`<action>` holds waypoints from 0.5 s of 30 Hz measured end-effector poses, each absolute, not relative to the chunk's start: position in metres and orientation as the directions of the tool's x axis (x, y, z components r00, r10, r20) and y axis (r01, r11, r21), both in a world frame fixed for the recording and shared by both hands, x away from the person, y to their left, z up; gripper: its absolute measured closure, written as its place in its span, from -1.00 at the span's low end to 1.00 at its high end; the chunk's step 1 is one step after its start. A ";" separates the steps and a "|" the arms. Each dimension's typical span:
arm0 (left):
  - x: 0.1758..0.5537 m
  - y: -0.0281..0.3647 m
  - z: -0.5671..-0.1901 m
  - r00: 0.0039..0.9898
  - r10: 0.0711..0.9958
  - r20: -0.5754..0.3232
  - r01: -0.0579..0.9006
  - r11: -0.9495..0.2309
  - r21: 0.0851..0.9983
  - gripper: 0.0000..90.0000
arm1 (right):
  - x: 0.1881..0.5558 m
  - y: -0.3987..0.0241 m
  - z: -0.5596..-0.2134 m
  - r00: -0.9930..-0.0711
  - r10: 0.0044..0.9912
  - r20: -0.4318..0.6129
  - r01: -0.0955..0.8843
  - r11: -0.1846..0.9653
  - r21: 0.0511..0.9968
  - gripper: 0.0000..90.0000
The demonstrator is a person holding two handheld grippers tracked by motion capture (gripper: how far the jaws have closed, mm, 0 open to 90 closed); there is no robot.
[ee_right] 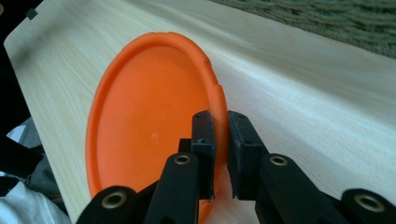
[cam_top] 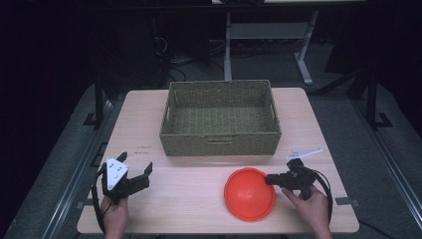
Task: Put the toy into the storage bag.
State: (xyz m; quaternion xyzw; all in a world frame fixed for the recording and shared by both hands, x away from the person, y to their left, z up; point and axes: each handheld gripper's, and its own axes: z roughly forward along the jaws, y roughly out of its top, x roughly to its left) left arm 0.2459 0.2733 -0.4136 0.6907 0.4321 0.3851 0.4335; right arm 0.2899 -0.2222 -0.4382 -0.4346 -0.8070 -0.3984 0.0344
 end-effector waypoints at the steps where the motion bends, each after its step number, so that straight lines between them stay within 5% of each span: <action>1: 0.246 0.274 -0.413 0.328 0.931 0.160 0.264 -0.253 0.931 -0.72 | 0.290 -0.221 -0.437 -0.626 0.670 0.399 0.723 0.308 0.618 0.81; 15: 0.245 0.276 -0.413 0.319 0.935 0.156 0.262 -0.245 0.933 -0.72 | 0.286 -0.209 -0.387 -0.680 0.669 0.298 0.641 0.347 0.685 0.82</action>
